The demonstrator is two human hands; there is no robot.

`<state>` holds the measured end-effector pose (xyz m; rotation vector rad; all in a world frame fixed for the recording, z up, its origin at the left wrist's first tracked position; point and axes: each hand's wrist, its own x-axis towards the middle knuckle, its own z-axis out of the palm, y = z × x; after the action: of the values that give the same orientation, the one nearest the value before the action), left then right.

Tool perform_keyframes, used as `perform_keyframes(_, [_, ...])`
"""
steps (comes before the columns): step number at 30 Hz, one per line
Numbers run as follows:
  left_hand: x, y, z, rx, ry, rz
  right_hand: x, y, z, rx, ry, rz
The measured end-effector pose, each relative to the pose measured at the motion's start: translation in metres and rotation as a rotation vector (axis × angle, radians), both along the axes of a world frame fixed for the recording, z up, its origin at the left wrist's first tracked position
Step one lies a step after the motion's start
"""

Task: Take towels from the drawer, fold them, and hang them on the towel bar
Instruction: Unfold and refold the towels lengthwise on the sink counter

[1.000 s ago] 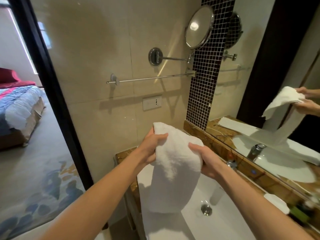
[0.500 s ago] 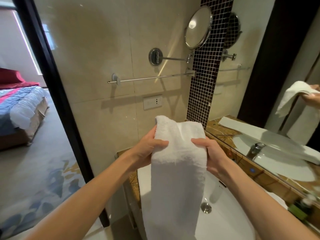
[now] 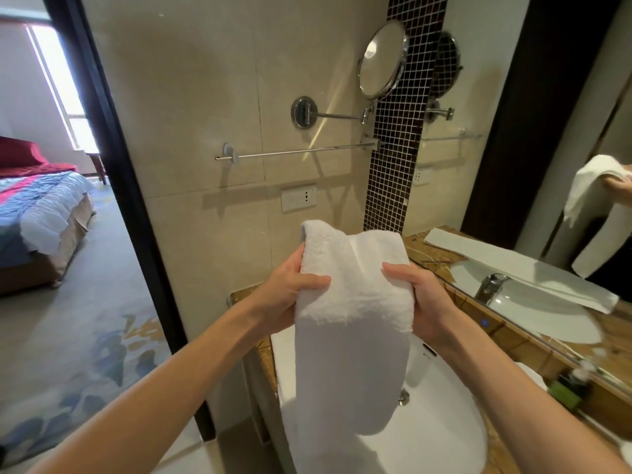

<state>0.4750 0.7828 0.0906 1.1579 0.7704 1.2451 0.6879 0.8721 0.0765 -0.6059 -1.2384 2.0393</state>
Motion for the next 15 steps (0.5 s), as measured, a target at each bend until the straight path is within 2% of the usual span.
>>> perform_keyframes(4, [0.005, -0.002, -0.015, -0.057, -0.019, 0.062, -0.003, -0.002, -0.011, 0.006, -0.025, -0.020])
perform_keyframes(12, [0.004, 0.012, -0.084, -0.293, -0.123, 0.198, -0.028, 0.012, -0.076, -0.069, -0.102, -0.108])
perform_keyframes(15, [0.000, 0.022, -0.098, -0.309, -0.082, 0.268, -0.035, 0.020, -0.096, -0.026, -0.174, -0.130])
